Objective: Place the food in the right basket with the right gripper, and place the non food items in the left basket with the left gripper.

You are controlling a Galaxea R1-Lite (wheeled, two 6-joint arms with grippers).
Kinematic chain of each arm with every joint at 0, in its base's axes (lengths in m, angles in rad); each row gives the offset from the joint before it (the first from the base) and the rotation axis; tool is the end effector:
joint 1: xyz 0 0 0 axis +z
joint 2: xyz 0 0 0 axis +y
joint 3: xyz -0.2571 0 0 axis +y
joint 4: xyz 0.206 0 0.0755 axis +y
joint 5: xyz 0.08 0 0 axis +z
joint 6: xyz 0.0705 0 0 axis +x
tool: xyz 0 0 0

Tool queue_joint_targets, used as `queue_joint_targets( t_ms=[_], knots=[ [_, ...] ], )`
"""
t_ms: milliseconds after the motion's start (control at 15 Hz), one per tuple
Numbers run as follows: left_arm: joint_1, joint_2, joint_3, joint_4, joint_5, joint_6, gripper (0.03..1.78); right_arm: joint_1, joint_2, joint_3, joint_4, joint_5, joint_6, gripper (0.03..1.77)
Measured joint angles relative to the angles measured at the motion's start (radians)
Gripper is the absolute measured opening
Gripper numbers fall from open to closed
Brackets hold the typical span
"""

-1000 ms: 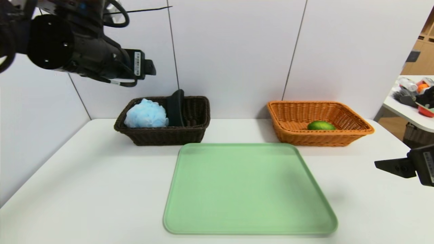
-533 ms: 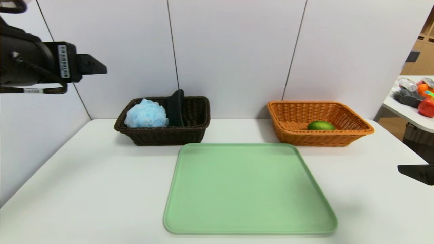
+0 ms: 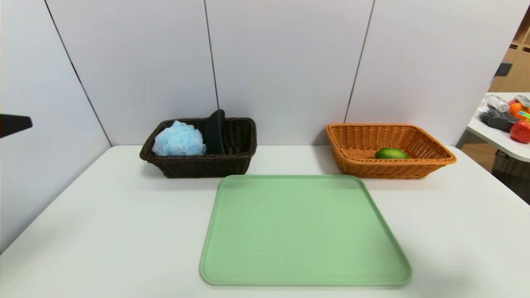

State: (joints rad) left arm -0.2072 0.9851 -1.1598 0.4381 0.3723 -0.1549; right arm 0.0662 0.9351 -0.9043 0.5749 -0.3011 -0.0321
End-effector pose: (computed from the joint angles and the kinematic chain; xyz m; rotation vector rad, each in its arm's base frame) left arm 0.1895 -0.0136 0.2865 -0.0784 0.2393 0.1832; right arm 0.1777 -0.0092 0.1921 -0.1419 0.6006 -0.2181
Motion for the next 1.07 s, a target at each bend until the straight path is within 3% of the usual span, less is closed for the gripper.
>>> queue_joint_targets(
  t_ms=[533, 1067],
  knots=[
    [0.02, -0.263, 0.251, 0.001, -0.011, 0.05, 1.69, 0.0, -0.153, 0.111, -0.023, 0.022, -0.036, 1.69],
    [0.071, -0.453, 0.413, -0.003, -0.029, 0.131, 1.69, 0.007, -0.2, 0.293, -0.288, 0.047, -0.117, 1.69]
  ],
)
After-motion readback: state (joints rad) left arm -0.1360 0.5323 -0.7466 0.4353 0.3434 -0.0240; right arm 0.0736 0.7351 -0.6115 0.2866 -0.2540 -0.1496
